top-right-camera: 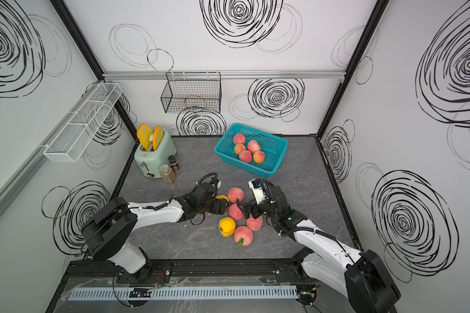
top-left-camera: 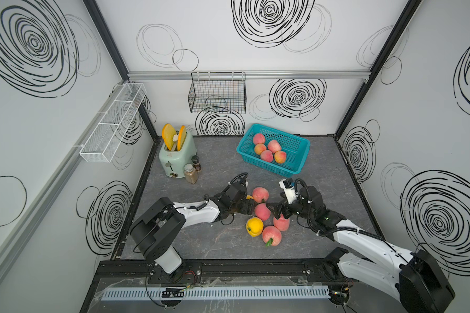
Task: Put the peaches into the basket
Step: Pick up the peach from the center of the board.
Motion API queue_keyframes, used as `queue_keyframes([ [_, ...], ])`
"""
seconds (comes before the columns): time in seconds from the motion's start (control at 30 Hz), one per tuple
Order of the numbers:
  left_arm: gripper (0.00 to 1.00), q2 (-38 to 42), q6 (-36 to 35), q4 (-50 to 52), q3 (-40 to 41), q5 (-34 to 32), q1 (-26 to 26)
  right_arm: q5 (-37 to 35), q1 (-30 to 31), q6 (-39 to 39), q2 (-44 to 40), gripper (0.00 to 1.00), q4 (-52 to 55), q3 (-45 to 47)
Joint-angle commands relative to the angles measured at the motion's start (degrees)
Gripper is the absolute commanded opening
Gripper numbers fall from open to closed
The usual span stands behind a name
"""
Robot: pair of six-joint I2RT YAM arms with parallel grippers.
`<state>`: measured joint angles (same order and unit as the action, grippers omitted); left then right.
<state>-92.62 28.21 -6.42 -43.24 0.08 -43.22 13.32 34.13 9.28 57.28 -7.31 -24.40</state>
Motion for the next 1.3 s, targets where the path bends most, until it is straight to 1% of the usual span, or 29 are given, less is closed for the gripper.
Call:
queue_keyframes([
  [0.0, 0.79, 0.2, 0.6, -0.4, -1.4, -0.2, 0.6, 1.3, -0.9, -0.9, -1.4, 0.99, -1.0, 0.8],
  [0.23, 0.77, 5.5, -0.9, 4.0, -1.5, -2.3, 0.6, 2.3, -1.3, -1.0, -2.2, 0.99, -0.5, 0.3],
  [0.43, 0.78, 11.5, -0.6, 6.1, -1.0, -0.3, 0.7, 6.4, -1.3, -0.9, -1.7, 0.99, -2.2, 0.2],
  [0.63, 0.77, 17.3, 1.8, 5.3, 0.1, 5.1, 1.1, 10.4, -0.5, 0.1, -2.3, 0.99, -4.9, 0.3],
  [0.77, 0.78, 19.8, 5.7, 0.4, 2.3, 13.5, 1.8, 13.1, 0.8, 0.1, -3.1, 0.99, -6.7, -0.1],
  [0.83, 0.78, 20.7, 7.5, -1.8, 3.3, 16.3, 2.0, 13.7, 1.6, 0.0, -3.2, 0.99, -7.0, -0.5],
  [1.1, 0.78, 22.5, 11.8, -7.8, 5.4, 24.3, 2.9, 13.3, 4.1, -0.9, -3.4, 0.99, -8.1, -1.8],
  [1.27, 0.78, 22.0, 12.8, -10.3, 6.1, 26.7, 2.8, 13.6, 4.5, -1.2, -1.3, 0.99, -9.0, -2.7],
])
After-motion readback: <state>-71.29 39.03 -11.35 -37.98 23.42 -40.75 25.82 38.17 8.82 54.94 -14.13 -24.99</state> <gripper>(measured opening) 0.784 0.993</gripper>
